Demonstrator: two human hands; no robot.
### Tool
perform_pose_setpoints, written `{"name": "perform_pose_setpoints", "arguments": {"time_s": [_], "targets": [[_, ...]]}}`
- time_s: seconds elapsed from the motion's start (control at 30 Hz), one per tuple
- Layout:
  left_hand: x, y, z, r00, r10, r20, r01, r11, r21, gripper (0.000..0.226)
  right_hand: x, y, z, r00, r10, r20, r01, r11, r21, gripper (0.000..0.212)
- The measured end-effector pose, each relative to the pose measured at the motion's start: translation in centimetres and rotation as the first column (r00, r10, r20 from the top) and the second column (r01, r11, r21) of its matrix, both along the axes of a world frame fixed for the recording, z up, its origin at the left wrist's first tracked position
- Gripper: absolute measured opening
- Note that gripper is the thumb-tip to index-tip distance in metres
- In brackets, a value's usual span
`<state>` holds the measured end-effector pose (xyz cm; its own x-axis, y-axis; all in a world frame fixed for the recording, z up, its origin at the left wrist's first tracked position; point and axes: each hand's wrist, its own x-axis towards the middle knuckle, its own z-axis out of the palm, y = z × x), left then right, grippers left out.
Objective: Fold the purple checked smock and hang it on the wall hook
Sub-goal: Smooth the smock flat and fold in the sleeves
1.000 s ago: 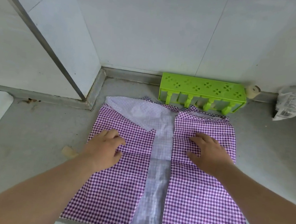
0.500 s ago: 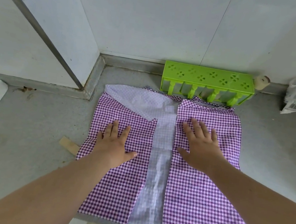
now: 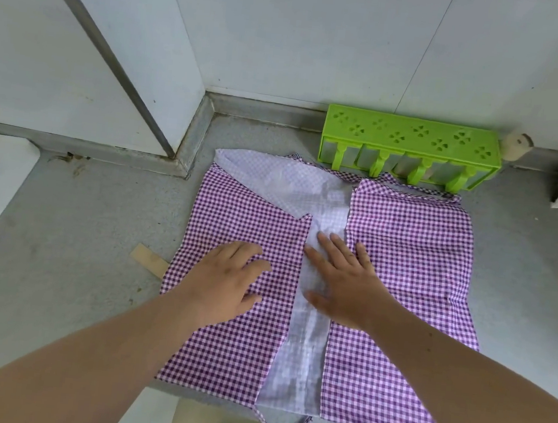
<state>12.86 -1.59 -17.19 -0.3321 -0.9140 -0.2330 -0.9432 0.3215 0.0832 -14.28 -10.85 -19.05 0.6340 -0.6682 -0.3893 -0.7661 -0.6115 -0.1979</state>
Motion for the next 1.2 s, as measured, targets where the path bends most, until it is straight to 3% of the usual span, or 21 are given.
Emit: {"name": "perform_pose_setpoints", "arguments": {"time_s": [0.07, 0.17, 0.3, 0.43, 0.53, 0.63, 0.73, 0.83, 1.03, 1.2], "targets": [[0.8, 1.6, 0.0, 0.99, -0.138, -0.001, 0.137, 0.988, -0.074, 0.044, -0.3, 0.7, 0.6, 0.996, -0.027, 0.086, 0.032, 0.998, -0.061, 0.085], [1.3, 3.1, 0.7, 0.973, -0.227, 0.048, 0.225, 0.974, 0.03, 0.041, -1.4, 2.9, 1.4, 0.981, -0.049, 0.188, 0.075, 0.988, -0.138, 0.077], [0.9, 5.4, 1.8, 0.981, -0.179, 0.07, 0.15, 0.941, 0.303, 0.076, -3.4, 7.2, 1.9, 0.988, -0.071, 0.137, 0.086, 0.99, -0.108, 0.068], [0.6, 8.3, 2.4, 0.982, -0.127, 0.138, 0.065, 0.92, 0.387, 0.109, -5.9, 11.7, 2.4, 0.988, -0.073, 0.133, 0.092, 0.985, -0.146, 0.06], [0.2, 9.6, 2.2, 0.958, -0.169, 0.232, 0.065, 0.914, 0.4, 0.118, -7.3, 15.0, 2.9, 0.998, -0.013, 0.055, 0.018, 0.995, -0.098, 0.059], [-0.5, 10.6, 2.3, 0.946, -0.201, 0.256, 0.108, 0.937, 0.333, 0.109, -8.1, 17.9, 3.6, 0.995, 0.09, -0.041, -0.093, 0.992, -0.089, 0.055], [-1.6, 11.4, 2.7, 0.94, -0.288, 0.181, 0.238, 0.937, 0.257, 0.084, -8.1, 20.1, 3.4, 0.99, 0.132, -0.044, -0.137, 0.981, -0.141, 0.041], [-3.2, 12.0, 3.2, 0.906, -0.398, 0.142, 0.355, 0.899, 0.256, 0.067, -7.5, 21.3, 3.2, 0.992, 0.127, -0.005, -0.126, 0.975, -0.183, 0.058], [-6.3, 12.3, 3.2, 0.852, -0.476, 0.218, 0.386, 0.852, 0.352, 0.085, -5.4, 21.6, 2.9, 0.994, 0.105, 0.008, -0.102, 0.979, -0.176, 0.072], [-7.2, 11.9, 3.5, 0.84, -0.483, 0.248, 0.363, 0.839, 0.405, 0.082, -4.8, 21.8, 2.7, 0.986, 0.166, 0.016, -0.161, 0.971, -0.178, 0.053]]}}
